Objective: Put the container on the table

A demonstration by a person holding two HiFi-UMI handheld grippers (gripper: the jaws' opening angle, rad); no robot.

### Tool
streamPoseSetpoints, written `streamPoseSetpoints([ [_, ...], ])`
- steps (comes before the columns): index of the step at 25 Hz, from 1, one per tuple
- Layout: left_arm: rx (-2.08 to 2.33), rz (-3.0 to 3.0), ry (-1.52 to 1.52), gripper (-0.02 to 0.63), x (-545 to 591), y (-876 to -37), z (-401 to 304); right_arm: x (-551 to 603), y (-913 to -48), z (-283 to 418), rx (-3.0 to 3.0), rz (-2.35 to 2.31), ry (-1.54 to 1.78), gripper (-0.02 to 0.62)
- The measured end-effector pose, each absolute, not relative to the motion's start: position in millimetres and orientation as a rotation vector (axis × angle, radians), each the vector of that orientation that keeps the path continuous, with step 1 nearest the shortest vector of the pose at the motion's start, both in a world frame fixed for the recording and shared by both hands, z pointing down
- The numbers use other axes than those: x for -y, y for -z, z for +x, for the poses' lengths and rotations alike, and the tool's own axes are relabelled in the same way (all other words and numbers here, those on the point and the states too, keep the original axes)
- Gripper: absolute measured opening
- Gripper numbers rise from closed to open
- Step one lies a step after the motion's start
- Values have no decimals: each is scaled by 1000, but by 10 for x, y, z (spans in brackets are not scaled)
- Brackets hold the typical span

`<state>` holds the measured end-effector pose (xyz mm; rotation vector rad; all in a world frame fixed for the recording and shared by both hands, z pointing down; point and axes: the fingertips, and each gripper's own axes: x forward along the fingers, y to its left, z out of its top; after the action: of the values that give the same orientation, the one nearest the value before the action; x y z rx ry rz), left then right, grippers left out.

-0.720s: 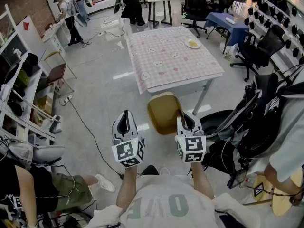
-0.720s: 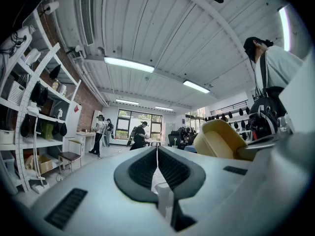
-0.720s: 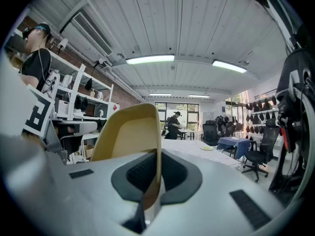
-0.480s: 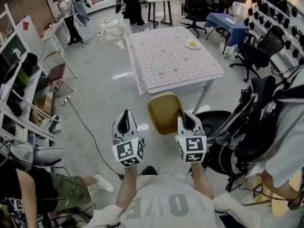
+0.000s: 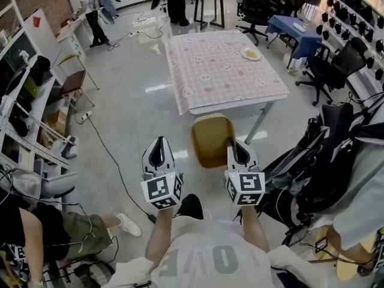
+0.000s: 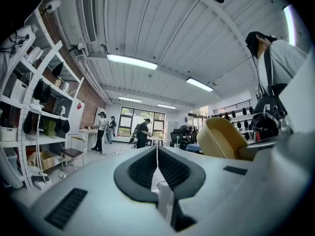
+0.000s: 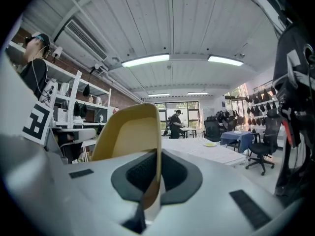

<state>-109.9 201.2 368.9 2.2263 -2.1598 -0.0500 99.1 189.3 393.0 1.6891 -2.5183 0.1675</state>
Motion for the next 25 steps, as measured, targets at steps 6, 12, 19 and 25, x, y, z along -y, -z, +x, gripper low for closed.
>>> streamPoseSetpoints([
  [6,2158,2189,32,29,-1874,-3783,-1173,-1738,-4127,927,2498,1653,-244,32],
  [12,2125,2201,65,29,-1323,-4007,-1425,-1287,-4321,711,2475,1679,-224,32],
  [19,2085,2267,76,29,-56,-3909,-1561,-186,-4275,658,2428,1778,-231,32],
  [25,2038,2311,88,29,1062,-3805,-1618,861,-4138,618,2389,1821,-230,32],
])
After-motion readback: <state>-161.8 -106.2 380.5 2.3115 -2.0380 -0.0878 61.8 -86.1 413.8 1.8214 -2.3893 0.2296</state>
